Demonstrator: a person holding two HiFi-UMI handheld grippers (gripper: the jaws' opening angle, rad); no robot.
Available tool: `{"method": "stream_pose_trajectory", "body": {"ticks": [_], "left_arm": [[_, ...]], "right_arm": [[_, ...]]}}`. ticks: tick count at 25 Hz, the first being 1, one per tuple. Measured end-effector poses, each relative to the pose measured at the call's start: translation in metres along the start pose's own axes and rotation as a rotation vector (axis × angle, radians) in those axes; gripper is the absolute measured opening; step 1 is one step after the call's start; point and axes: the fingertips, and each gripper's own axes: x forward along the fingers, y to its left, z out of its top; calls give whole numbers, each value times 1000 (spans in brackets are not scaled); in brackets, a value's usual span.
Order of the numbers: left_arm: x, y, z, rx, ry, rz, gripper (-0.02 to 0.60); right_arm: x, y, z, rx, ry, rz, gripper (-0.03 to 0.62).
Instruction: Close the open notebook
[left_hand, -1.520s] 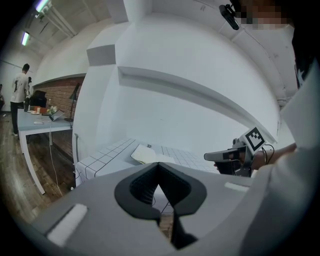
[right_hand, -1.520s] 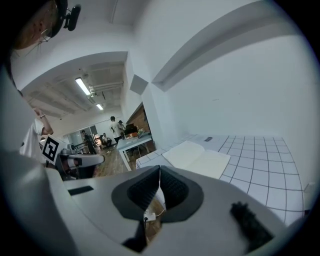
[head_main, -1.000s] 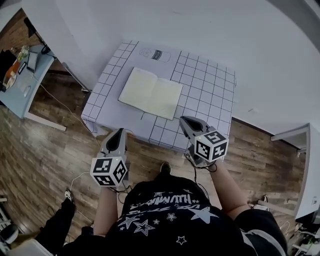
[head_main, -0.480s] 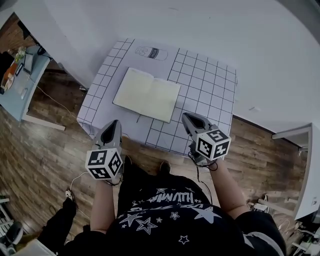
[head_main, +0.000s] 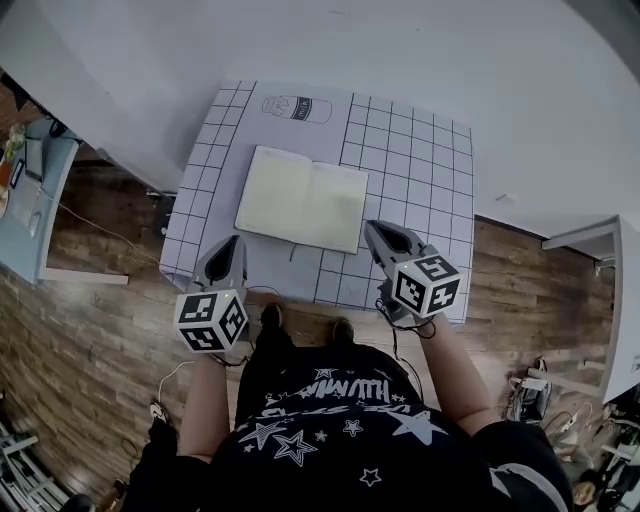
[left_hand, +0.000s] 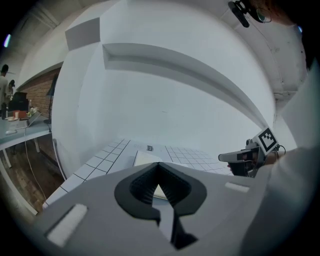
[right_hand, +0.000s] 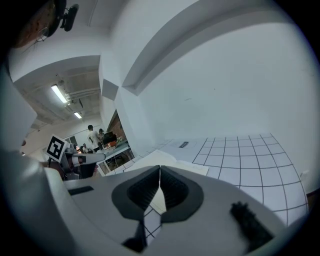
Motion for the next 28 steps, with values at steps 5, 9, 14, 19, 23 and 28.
{"method": "stream_pose_trajectory", "body": {"ticks": [5, 9, 14, 19, 23, 28], "left_arm": [[14, 30, 1, 17, 26, -43, 9], [25, 50, -7, 10, 56, -96, 9], [37, 63, -28, 48, 140, -158, 11], [50, 71, -41, 50, 189, -223, 11], [58, 65, -51, 45, 230, -318, 108], [62, 62, -66, 62, 291, -377, 177]], "right_arm": [[22, 10, 0, 21, 5, -54, 14], [37, 17, -6, 40, 21, -102, 14], [49, 24, -8, 68, 20, -164, 14], [55, 30, -21, 102, 32, -225, 14], [56, 35, -33, 128, 39, -276, 14], [54, 45, -41, 156, 32, -332, 14]]}}
